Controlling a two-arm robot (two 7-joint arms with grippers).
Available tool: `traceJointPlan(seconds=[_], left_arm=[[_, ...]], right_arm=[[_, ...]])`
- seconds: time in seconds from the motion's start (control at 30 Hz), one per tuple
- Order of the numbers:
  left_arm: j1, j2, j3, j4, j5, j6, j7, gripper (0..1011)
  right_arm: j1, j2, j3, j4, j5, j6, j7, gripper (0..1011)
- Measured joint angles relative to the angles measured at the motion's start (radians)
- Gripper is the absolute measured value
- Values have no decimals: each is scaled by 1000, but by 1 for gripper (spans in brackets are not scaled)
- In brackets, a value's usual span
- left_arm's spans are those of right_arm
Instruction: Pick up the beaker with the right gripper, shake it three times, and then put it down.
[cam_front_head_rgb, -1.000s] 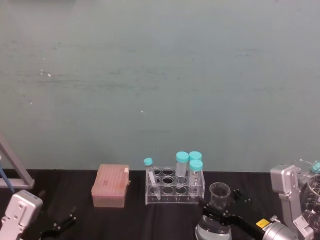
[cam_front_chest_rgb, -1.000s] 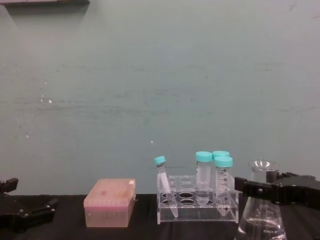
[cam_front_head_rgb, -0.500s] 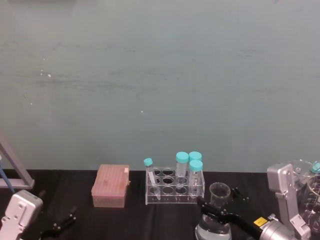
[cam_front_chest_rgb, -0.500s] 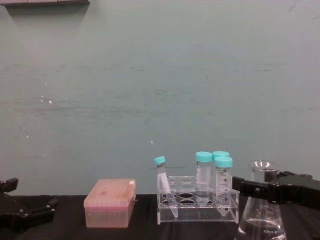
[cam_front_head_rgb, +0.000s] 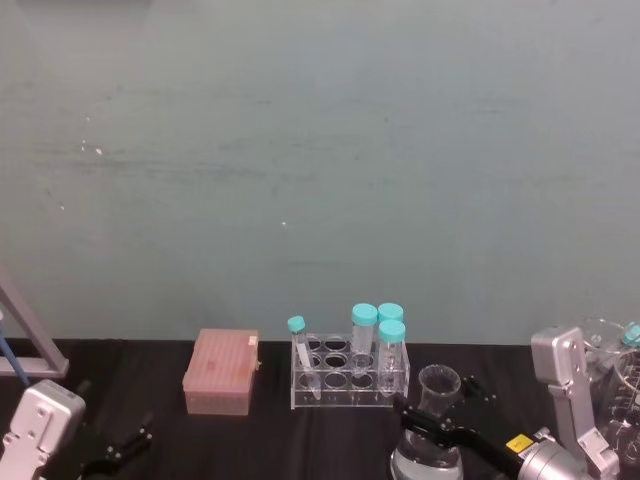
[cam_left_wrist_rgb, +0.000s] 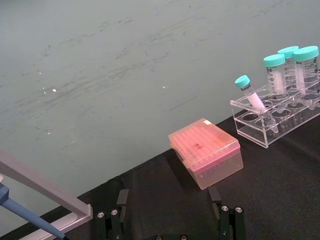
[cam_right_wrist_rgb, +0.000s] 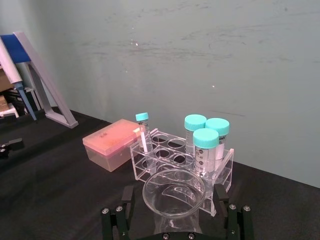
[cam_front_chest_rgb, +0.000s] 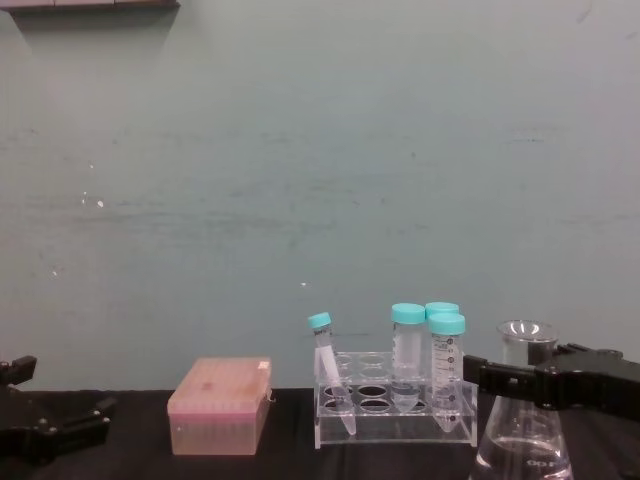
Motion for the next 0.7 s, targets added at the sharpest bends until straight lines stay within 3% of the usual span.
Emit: traceJointPlan(seconds=[0.27, 0.63, 0.7], left_arm=[[0, 0, 0, 0, 0, 0, 0, 1000], [0, 0, 0, 0, 0, 0, 0, 1000], [0, 0, 0, 0, 0, 0, 0, 1000]], right_arm=[[-1, 0, 0, -1, 2, 0, 1, 903], [-1, 0, 0, -2, 4, -1, 2, 595], [-1, 0, 1, -2, 4, -2, 2, 488]])
